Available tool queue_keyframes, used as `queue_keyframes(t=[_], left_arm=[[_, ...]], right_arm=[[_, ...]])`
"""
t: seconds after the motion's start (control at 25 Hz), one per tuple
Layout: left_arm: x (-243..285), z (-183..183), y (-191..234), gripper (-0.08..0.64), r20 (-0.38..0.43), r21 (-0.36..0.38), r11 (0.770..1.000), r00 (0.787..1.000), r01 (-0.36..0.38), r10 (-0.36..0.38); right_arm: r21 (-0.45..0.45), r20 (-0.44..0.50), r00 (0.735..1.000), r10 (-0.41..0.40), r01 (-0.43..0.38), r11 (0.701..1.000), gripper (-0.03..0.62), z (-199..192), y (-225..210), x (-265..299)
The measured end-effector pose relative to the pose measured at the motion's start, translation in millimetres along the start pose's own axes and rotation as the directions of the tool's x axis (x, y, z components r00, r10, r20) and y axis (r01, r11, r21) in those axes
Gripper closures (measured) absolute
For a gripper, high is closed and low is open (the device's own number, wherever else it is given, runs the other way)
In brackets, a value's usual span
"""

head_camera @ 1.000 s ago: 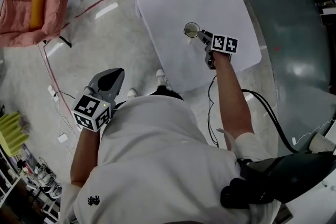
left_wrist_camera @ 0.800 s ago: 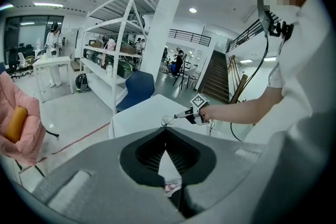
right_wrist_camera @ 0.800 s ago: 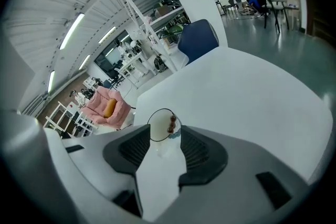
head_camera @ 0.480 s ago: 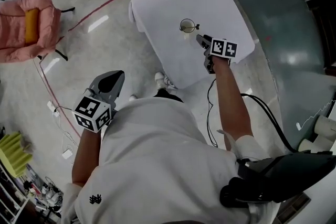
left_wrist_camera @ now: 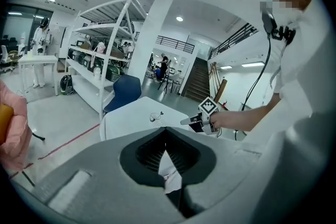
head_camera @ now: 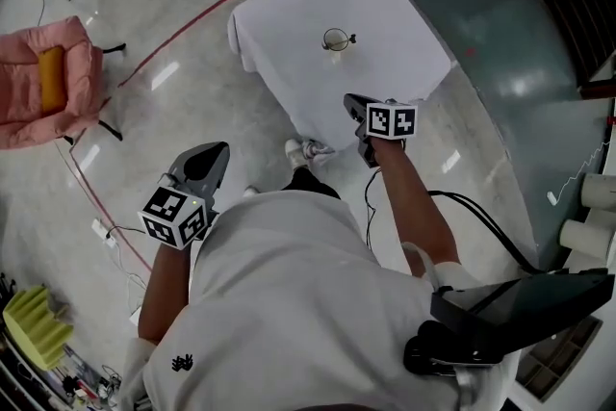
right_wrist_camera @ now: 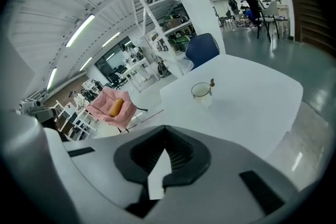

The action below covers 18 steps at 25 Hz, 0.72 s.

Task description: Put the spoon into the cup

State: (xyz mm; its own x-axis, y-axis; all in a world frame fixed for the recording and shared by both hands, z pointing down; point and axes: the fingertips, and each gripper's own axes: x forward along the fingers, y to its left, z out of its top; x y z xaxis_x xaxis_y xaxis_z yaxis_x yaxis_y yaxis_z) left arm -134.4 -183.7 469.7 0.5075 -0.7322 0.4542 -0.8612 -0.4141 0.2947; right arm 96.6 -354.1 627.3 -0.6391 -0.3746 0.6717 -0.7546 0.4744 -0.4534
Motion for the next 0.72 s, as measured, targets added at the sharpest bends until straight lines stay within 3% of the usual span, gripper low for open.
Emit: queue_keyframes(t=[0.52, 0.72], left_arm=[[-67.8, -50.9, -17.5, 0.549, -0.016, 0.028, 0.993, 0.993, 0.119, -0.118], [-76.9, -65.3, -33.0, 0.549, -0.026, 0.041, 0.987, 0.987, 0.158, -0.157]], right_arm=[[-0.123, 0.046, 0.995, 0.084, -0.078, 0.989, 0.584, -93.7, 156.6, -52.9], [-0.254, 0.016, 0.993, 0.120, -0.112, 0.961, 0.584, -122.7, 200.2, -63.9]])
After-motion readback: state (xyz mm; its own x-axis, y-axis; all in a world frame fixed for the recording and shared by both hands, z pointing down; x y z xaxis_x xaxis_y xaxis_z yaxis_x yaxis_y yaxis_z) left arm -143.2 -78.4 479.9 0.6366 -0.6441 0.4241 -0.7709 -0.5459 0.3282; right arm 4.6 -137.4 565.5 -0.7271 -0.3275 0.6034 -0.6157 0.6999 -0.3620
